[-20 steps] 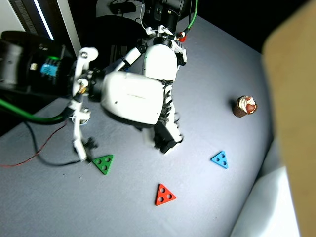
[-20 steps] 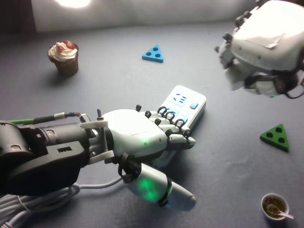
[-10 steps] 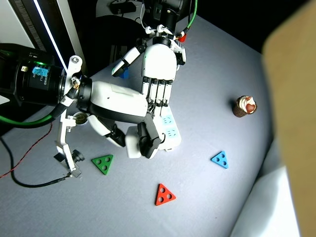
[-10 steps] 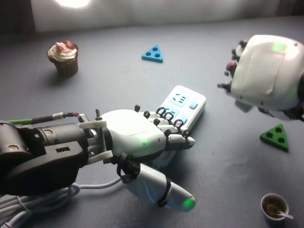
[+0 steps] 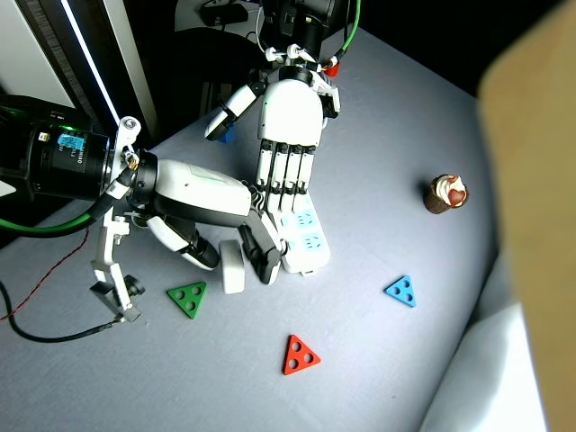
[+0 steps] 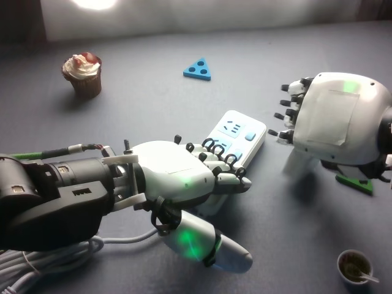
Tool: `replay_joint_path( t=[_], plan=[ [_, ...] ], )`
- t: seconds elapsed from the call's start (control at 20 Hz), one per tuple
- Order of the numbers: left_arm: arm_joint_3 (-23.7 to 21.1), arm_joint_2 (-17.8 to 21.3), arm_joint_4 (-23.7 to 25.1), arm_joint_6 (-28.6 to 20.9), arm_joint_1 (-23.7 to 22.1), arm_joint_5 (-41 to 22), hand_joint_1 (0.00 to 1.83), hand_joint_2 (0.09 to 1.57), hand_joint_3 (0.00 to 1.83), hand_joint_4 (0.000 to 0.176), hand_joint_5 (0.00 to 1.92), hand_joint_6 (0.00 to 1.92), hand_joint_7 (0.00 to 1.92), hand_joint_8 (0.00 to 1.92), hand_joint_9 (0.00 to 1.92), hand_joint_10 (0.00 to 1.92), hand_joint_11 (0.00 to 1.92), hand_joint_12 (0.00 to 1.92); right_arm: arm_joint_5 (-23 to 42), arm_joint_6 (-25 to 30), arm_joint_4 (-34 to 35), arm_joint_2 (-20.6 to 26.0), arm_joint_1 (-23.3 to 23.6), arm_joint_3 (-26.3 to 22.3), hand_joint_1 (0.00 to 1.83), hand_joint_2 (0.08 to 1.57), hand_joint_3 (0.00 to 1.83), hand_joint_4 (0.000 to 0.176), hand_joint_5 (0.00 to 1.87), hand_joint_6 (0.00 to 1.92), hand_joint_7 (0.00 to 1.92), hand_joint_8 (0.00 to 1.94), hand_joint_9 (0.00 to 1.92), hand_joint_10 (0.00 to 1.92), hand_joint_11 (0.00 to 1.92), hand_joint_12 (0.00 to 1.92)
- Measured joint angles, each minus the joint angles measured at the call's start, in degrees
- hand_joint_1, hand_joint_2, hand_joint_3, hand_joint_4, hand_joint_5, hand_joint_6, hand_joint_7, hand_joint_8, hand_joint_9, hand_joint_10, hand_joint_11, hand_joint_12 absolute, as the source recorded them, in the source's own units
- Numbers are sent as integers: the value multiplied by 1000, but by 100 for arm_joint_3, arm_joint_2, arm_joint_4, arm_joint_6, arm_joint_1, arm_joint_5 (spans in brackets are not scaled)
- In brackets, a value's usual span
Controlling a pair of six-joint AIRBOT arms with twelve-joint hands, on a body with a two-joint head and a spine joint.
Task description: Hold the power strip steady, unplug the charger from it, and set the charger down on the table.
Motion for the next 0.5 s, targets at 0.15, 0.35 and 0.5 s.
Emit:
replay_joint_path(
  t=[0.15, 0.35, 0.5],
  plan=[
    [-11, 0, 0, 0, 0, 9, 0, 956, 0, 0, 157, 3, 136, 3, 111, 3, 79, 6, 59, -11, 160, 9, -70, -68, 957, 982, 0, 0, 566, 0, 610, 0, 614, 0, 400, 547],
    [-11, 0, 0, 0, 0, 4, 0, 961, 0, 0, 146, 1, 123, 0, 111, 2, 93, 12, -76, -31, 1663, 133, 0, -304, 794, 911, 0, 0, 351, 0, 407, 0, 405, 0, 252, 482],
    [-11, 0, 0, 0, 0, 9, 0, 969, 3, 0, 131, 0, 102, 0, 94, 0, 90, 11, -315, -33, 2763, 437, 358, -581, 760, 863, 0, 0, 272, 0, 294, 0, 304, 0, 170, 457]
  ],
)
